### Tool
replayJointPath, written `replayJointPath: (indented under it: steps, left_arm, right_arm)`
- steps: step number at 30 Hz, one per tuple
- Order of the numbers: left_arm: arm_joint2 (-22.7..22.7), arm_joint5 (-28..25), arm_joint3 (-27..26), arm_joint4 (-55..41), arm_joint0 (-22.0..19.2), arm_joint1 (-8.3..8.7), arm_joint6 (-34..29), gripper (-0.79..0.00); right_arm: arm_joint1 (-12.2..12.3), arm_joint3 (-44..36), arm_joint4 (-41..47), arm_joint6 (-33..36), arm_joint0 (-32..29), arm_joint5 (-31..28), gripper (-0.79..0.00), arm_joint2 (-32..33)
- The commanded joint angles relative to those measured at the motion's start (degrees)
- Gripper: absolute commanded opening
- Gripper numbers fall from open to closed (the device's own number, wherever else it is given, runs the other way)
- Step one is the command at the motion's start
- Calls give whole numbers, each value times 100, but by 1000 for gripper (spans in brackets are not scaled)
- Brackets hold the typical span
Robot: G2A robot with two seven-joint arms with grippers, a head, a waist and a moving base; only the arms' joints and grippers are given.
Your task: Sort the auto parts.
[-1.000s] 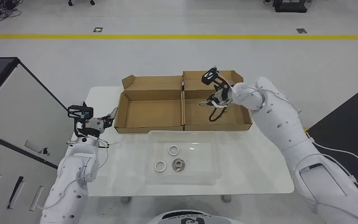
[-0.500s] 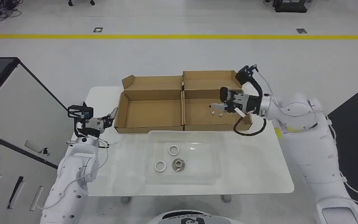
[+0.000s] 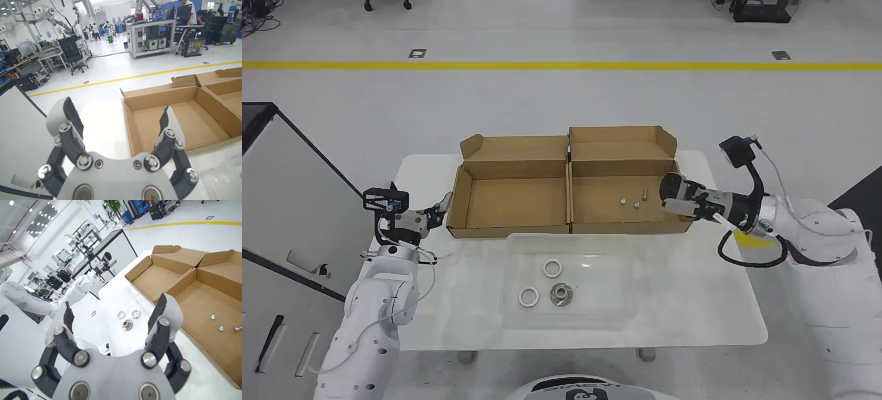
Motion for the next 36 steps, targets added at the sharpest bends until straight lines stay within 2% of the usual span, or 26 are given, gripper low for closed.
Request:
replayJointPath:
  steps: [1,14,16,21,26,30,34,36]
  left_arm:
    - [0,0,0,0,0,0,0,0]
    - [2,-20,-9,64,-25,4,-56,0]
    - [38,-196,-59,176,-154,15,-409,0]
    - [222,-1019,-370,665,-611,69,-1500,0]
    - [475,-1680,-564,569,-1039,81,-2267,0]
    - [651,-2191,-670,82,-1409,80,-2900,0]
    - [851,-2672,-725,-274,-1792,92,-3802,0]
    - [1025,-2872,-855,-96,-2028,106,-4410,0]
  right_arm:
    - [-1,-1,-4,-2,2,2,0,-3]
    - [-1,-1,-4,-2,2,2,0,-3]
    - [-1,-1,-4,-2,2,2,0,-3]
    - [-1,-1,-4,-2,2,2,0,-3]
    - [-1,-1,-4,-2,2,2,0,-3]
    - [-1,-1,-4,-2,2,2,0,-3]
    - [-1,-1,-4,-2,2,2,0,-3]
    - [-1,-1,-4,-2,2,2,0,-3]
